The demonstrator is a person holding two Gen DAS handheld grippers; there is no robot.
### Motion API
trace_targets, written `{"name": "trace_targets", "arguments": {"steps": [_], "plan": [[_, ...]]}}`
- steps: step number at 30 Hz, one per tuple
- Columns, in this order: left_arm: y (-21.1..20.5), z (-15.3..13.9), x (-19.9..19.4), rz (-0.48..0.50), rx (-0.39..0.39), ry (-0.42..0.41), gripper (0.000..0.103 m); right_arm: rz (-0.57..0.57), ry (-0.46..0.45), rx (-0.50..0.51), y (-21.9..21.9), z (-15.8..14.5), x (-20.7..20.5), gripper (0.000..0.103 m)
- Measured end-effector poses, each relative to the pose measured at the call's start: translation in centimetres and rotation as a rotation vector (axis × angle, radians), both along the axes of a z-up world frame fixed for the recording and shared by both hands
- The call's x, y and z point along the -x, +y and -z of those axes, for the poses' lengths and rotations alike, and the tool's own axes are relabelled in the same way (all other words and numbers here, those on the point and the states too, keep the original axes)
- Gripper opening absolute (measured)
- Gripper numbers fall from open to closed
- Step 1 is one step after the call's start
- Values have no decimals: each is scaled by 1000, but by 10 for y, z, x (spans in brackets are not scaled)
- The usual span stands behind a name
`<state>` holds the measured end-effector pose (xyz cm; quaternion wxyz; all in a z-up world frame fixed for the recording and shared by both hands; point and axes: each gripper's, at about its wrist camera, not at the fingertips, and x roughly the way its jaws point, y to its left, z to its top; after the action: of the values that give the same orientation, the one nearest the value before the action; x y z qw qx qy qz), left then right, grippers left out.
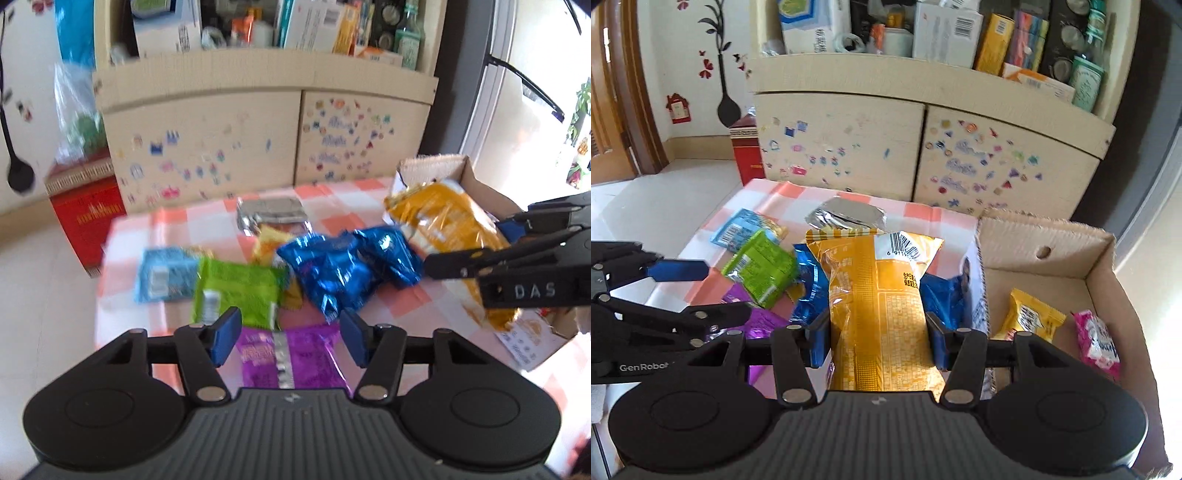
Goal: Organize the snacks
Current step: 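Grasp the purple packet with the left gripper while right gripper lifts yellow packet, then carry both packets into the box and open both grippers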
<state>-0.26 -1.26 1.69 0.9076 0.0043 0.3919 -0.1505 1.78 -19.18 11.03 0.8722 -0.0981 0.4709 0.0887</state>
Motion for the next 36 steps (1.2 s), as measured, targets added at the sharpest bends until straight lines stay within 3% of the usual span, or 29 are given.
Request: {"name": "trace_targets", "arguments": {"steps": [2,4,5,10,11,12,13,16,27,36], "plan": [[2,2,2,1,25,31,66,9,-1,-4,-3,-1,0,58],[-4,6,6,13,-43,37,84,14,-1,-10,-3,-1,-1,58],[-8,9,7,13,-82,36,86,15,2,-14,-3,0,-1,58],[-21,33,0,1,-162,96,87,4,5,-25,-3,-1,0,58],[-23,39,-2,-1,-167,106,84,5,6,-25,-3,-1,0,58],[-24,43,-2,-1,-163,113,72,7,7,-25,-4,-1,0,58],[-24,47,-2,-1,-157,118,65,12,8,-26,-6,-1,0,58],[-24,45,1,-1,-137,101,61,17,8,-34,-9,-3,1,58],[-30,-13,1,-8,22,-12,61,38,-49,-86,-24,-29,4,58],[-87,-49,-14,51,136,-62,61,190,-149,-150,-77,-69,8,58]]}}
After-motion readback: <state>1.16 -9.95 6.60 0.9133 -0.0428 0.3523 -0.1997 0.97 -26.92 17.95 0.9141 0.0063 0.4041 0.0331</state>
